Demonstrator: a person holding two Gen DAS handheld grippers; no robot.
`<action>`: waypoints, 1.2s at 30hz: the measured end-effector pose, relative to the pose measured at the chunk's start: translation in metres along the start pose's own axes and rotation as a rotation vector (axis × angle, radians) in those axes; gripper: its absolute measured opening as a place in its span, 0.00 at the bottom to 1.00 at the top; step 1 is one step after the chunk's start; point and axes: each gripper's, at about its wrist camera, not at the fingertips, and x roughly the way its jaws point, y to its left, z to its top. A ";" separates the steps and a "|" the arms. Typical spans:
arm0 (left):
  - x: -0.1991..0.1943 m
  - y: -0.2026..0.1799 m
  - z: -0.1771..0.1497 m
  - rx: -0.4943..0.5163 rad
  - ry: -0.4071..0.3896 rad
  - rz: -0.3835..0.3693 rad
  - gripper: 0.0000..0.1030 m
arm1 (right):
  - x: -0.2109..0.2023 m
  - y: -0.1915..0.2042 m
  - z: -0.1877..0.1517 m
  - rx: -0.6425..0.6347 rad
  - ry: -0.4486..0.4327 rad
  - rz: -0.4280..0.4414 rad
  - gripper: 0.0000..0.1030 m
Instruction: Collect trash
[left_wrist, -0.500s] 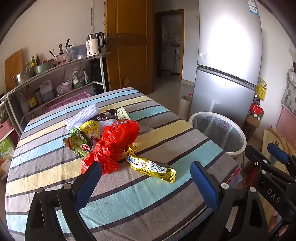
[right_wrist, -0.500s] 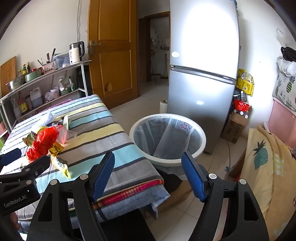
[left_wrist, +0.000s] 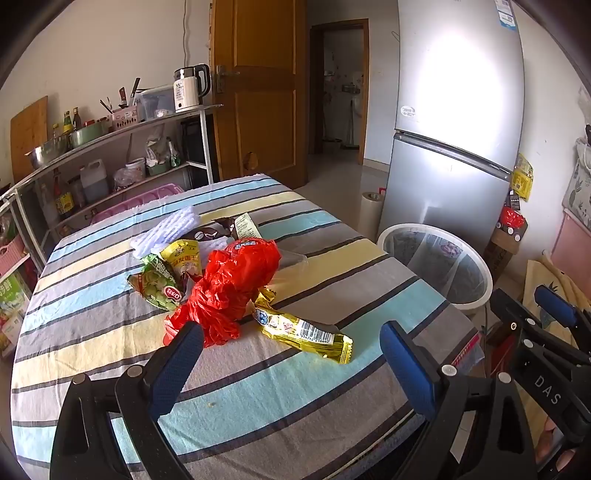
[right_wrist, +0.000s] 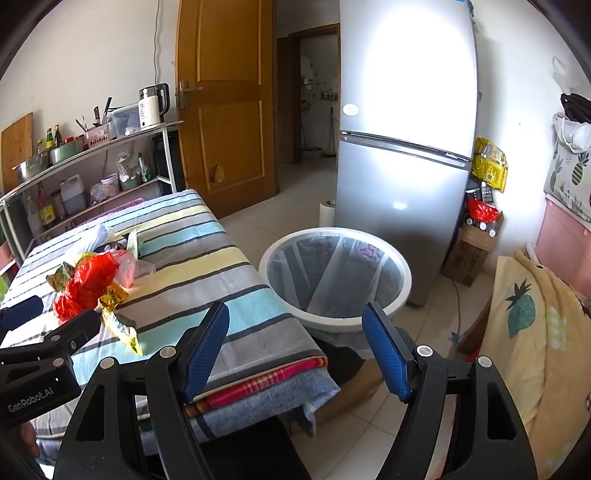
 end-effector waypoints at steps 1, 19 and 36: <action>0.001 0.000 0.000 0.000 0.001 -0.001 0.94 | 0.000 0.000 0.000 0.000 0.000 0.000 0.73; -0.002 0.001 -0.001 -0.002 0.001 0.002 0.94 | -0.003 0.001 -0.001 -0.001 -0.001 0.000 0.73; -0.003 0.002 -0.001 -0.002 0.002 0.002 0.94 | -0.002 0.001 0.000 -0.001 -0.001 0.000 0.73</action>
